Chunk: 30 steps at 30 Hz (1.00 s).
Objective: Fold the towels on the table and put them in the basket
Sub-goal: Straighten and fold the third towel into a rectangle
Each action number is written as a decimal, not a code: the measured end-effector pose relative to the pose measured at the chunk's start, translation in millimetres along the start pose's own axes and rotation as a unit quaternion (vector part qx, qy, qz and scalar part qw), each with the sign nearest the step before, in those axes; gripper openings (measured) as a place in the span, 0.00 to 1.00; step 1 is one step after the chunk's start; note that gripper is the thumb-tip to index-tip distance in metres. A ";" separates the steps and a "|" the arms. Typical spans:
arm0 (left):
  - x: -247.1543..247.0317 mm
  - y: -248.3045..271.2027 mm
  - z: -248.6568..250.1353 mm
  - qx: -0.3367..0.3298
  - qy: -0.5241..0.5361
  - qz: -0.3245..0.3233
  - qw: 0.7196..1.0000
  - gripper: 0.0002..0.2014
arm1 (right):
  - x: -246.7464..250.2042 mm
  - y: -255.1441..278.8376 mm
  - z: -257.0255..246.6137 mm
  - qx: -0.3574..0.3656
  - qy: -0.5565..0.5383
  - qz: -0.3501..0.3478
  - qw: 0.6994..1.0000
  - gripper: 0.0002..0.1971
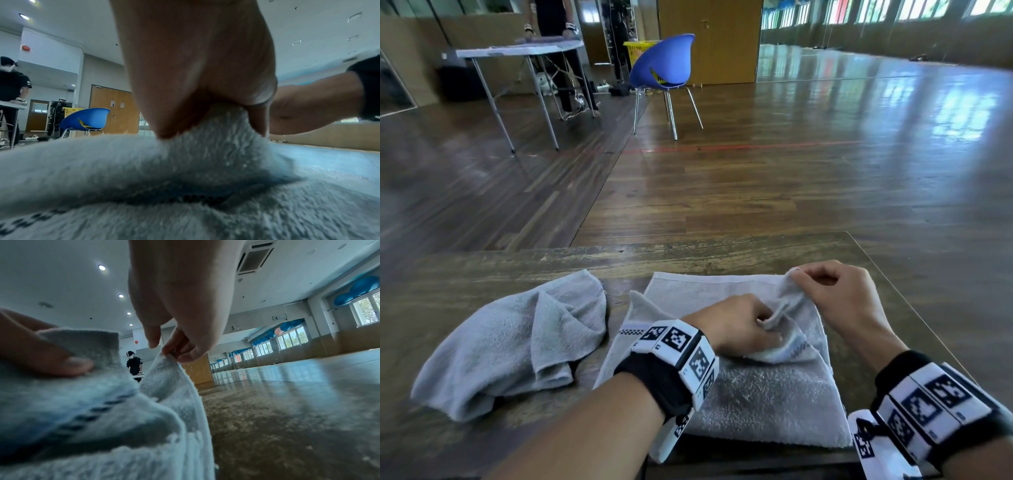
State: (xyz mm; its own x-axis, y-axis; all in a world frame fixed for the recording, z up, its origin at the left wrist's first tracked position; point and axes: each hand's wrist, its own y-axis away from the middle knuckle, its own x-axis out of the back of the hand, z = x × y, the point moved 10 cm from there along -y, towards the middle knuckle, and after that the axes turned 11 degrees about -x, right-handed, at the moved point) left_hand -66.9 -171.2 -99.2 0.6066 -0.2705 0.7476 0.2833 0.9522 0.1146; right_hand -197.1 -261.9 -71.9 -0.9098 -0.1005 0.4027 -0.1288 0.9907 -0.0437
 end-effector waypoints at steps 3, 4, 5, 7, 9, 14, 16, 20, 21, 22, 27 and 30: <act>6.7 3.3 1.6 -0.013 0.018 0.015 1.000 0.14 | 3.2 1.2 0.6 -0.005 0.019 0.025 1.000 0.08; 11.5 4.0 4.4 -0.027 0.016 0.028 0.999 0.13 | 3.2 1.8 0.1 -0.005 0.025 0.029 0.999 0.08; 16.4 5.2 7.6 -0.042 0.013 0.043 0.998 0.11 | 2.8 2.3 -0.8 -0.004 0.029 0.032 0.999 0.09; 24.9 7.1 9.1 -0.056 0.025 0.078 0.995 0.10 | 1.5 2.5 -1.9 -0.002 0.026 0.034 0.999 0.10; 31.0 8.3 4.7 -0.050 0.044 0.110 0.992 0.16 | -0.8 2.8 -3.4 0.004 0.030 0.033 0.999 0.10; 44.3 8.1 -4.0 -0.018 -0.036 0.141 0.989 0.20 | -6.9 5.4 -9.3 0.040 0.023 0.008 0.999 0.11; 46.1 8.4 -5.4 -0.014 -0.047 0.146 0.988 0.19 | -6.1 6.8 -14.3 0.063 0.016 0.005 0.998 0.15; 53.7 8.8 4.7 -0.052 -0.035 0.182 0.981 0.08 | -9.5 9.8 -22.7 0.091 -0.014 -0.015 0.996 0.22; 56.6 8.9 8.8 -0.064 -0.037 0.195 0.978 0.05 | -12.3 10.9 -23.8 0.090 -0.026 -0.030 0.995 0.24; 59.5 9.0 12.5 -0.076 -0.039 0.211 0.974 0.05 | -15.6 12.3 -25.0 0.089 -0.041 -0.050 0.994 0.26; 66.7 10.8 19.8 -0.110 -0.034 0.257 0.960 0.12 | -33.4 22.3 -31.7 0.085 -0.095 -0.153 0.980 0.29; 67.7 11.0 21.6 -0.112 -0.031 0.260 0.959 0.11 | -38.1 25.5 -33.6 0.087 -0.098 -0.183 0.974 0.32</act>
State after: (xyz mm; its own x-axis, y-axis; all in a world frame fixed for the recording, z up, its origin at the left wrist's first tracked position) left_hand -38.8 -175.9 -33.2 0.6651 0.2484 0.7042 0.1120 0.8992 -0.4229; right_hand -152.5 -229.6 -57.6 -0.8455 -0.4772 0.2395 -0.5089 0.8560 -0.0910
